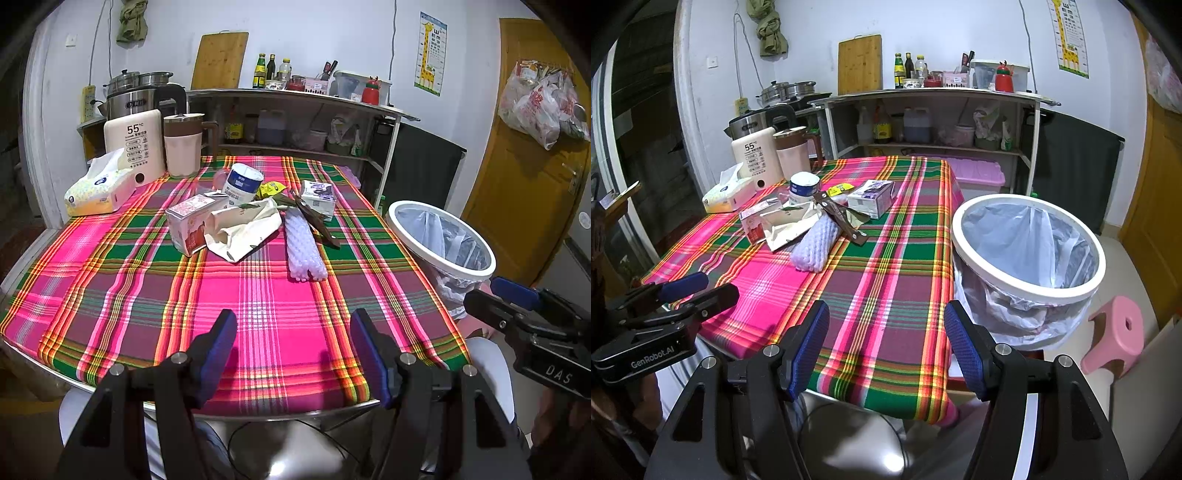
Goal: Collect trash
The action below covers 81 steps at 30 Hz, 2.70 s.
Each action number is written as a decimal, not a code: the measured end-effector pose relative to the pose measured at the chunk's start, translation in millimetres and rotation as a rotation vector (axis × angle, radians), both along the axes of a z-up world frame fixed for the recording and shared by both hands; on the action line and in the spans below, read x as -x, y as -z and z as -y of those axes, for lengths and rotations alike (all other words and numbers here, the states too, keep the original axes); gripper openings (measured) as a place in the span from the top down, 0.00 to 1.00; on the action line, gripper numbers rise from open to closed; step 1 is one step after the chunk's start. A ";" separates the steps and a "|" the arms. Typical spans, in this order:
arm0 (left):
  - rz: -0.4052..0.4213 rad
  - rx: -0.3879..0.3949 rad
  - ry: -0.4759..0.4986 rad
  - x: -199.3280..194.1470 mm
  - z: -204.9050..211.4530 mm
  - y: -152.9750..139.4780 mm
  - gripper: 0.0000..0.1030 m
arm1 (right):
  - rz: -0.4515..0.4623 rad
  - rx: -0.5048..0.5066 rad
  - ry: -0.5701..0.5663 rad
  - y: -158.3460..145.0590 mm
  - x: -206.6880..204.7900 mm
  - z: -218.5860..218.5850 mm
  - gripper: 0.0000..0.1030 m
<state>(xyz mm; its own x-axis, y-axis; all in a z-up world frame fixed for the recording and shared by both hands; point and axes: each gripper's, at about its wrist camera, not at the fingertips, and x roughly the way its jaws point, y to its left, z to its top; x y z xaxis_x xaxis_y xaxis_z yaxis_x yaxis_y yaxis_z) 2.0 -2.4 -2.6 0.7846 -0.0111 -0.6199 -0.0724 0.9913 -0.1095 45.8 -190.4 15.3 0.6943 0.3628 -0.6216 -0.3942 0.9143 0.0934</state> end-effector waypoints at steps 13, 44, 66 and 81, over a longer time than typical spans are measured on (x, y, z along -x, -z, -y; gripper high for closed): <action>0.001 0.002 -0.001 0.2 -0.8 -0.5 0.36 | 0.000 0.000 0.000 -0.3 -0.3 0.4 0.37; -0.003 0.020 -0.004 3.9 5.5 1.1 0.36 | 0.001 0.002 -0.002 0.4 2.2 -1.1 0.37; -0.032 0.063 0.011 -18.7 -14.4 12.1 0.36 | -0.029 -0.002 -0.064 9.7 -15.8 -15.2 0.37; -0.034 0.015 -0.002 -64.0 -51.1 14.4 0.36 | -0.072 0.052 -0.155 18.5 -84.0 -59.8 0.37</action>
<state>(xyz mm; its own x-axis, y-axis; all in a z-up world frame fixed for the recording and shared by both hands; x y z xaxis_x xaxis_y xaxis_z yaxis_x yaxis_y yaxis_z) 66.0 48.7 -16.9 0.7629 -0.0195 -0.6463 -0.0780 0.9895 -0.1220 129.8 -130.6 -3.2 0.5855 0.4281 -0.6884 -0.5244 0.8476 0.0811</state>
